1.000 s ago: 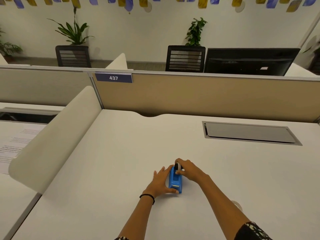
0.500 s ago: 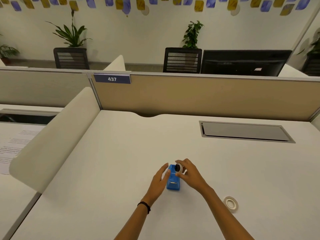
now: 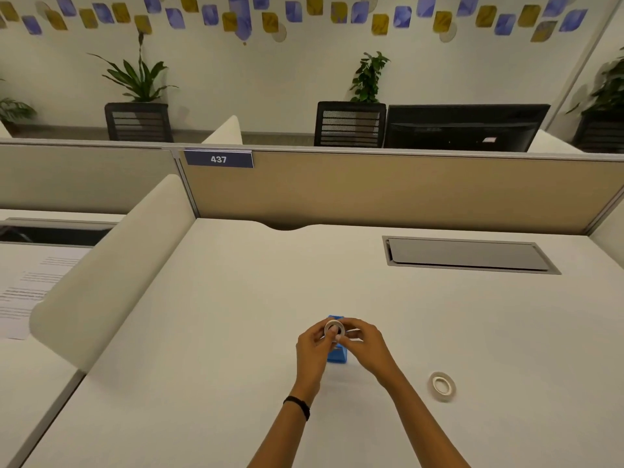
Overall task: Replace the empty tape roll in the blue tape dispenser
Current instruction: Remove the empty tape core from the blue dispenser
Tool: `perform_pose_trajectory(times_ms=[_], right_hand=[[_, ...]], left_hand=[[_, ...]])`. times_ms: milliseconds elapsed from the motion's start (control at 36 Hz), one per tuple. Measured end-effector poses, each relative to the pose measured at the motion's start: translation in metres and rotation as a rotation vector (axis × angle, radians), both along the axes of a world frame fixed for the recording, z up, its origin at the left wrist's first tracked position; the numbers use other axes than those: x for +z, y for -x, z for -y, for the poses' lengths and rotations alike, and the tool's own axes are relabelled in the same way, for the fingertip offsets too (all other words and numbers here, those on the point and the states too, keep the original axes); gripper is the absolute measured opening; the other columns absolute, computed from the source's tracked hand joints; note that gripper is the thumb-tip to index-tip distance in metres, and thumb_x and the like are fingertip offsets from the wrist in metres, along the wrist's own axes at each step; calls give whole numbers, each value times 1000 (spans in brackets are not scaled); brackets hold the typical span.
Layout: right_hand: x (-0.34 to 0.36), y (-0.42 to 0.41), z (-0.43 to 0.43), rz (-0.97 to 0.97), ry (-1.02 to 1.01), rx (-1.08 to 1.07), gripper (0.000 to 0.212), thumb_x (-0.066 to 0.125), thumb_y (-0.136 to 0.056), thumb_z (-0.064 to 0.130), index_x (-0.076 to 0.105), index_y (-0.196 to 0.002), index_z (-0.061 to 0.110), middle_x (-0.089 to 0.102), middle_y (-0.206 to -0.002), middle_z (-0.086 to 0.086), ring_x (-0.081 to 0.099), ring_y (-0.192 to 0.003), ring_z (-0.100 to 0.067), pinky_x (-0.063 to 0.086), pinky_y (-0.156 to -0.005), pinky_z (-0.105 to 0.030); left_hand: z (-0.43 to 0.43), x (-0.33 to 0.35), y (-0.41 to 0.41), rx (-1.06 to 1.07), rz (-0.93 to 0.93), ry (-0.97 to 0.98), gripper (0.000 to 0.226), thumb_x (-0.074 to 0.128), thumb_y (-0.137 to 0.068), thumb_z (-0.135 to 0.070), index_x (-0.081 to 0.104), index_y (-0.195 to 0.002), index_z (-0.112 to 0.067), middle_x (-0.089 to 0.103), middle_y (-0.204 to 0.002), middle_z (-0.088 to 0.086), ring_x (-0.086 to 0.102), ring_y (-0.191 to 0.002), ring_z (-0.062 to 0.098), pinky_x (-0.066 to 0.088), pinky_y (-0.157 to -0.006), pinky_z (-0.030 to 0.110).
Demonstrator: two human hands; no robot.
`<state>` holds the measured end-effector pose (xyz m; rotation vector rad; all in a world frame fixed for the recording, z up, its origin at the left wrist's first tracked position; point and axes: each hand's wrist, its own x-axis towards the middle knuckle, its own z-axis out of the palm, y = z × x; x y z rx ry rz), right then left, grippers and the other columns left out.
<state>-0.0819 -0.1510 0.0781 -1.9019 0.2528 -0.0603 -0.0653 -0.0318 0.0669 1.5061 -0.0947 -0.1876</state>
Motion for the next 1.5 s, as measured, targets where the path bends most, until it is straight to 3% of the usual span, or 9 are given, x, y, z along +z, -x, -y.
perform_pose_trajectory(times_ms=[83, 250, 611, 722, 1000, 1167, 1278, 1417, 1500], right_hand=[[3, 6, -1, 13, -38, -53, 24, 64, -83, 14, 63, -106, 8, 67, -106, -10, 64, -91, -21, 51, -73, -15], [5, 18, -3, -10, -86, -110, 20, 65, -83, 15, 65, -102, 9, 69, -102, -12, 66, -90, -25, 56, -87, -39], [4, 39, -13, -57, -44, -256, 11, 71, -76, 10, 68, -87, 8, 70, -85, -12, 65, -73, -21, 58, -72, -32], [3, 44, -18, -53, 30, -299, 12, 70, -78, 9, 67, -88, 2, 71, -86, -18, 65, -71, -24, 58, -73, -35], [5, 55, -14, -94, 26, -266, 20, 70, -79, 14, 68, -93, 1, 71, -91, -19, 68, -77, -27, 59, -76, -36], [3, 61, -11, -138, -25, -270, 22, 70, -78, 18, 67, -95, 4, 70, -96, -17, 67, -84, -27, 56, -80, -35], [0, 65, -9, -169, -64, -291, 25, 71, -77, 19, 67, -97, 5, 69, -98, -13, 63, -84, -21, 53, -80, -32], [-1, 73, -4, -184, -136, -301, 20, 73, -75, 18, 68, -91, 8, 69, -90, -8, 66, -77, -20, 49, -58, -15], [-3, 78, 0, -179, -183, -301, 21, 75, -73, 15, 70, -91, 7, 71, -90, -11, 69, -74, -20, 52, -55, -14]], left_hand=[[-2, 2, 5, -36, -18, 26, 18, 57, -87, -26, 68, -97, -36, 74, -95, -7, 68, -93, 13, 55, -72, 17], [-5, 5, 18, -44, -9, 26, 17, 56, -89, -25, 68, -99, -30, 73, -97, 0, 69, -91, 14, 54, -78, 18], [3, -6, 39, 48, -39, 2, 17, 53, -91, -15, 67, -100, -14, 71, -96, 8, 69, -87, 19, 57, -76, 21], [5, -7, 46, 66, 1, -26, 21, 53, -90, -12, 66, -86, -28, 70, -86, 0, 68, -81, 16, 55, -67, 13], [1, -14, 56, -14, -105, 5, 21, 52, -91, -21, 64, -106, -10, 65, -110, 11, 64, -98, 22, 57, -75, 20], [3, -13, 67, -96, -166, 64, 18, 45, -93, -29, 62, -101, -29, 66, -105, -1, 65, -99, 15, 56, -77, 20], [6, -15, 74, -130, -235, 101, 27, 40, -93, -37, 60, -108, -28, 68, -104, -3, 65, -100, 13, 56, -77, 20], [5, -17, 75, -115, -357, 154, 31, 34, -94, -40, 62, -103, -27, 68, -106, 2, 64, -103, 19, 57, -77, 22], [1, -24, 76, -95, -357, 161, 28, 40, -96, -28, 62, -110, -19, 68, -109, 6, 64, -104, 19, 57, -77, 22]])
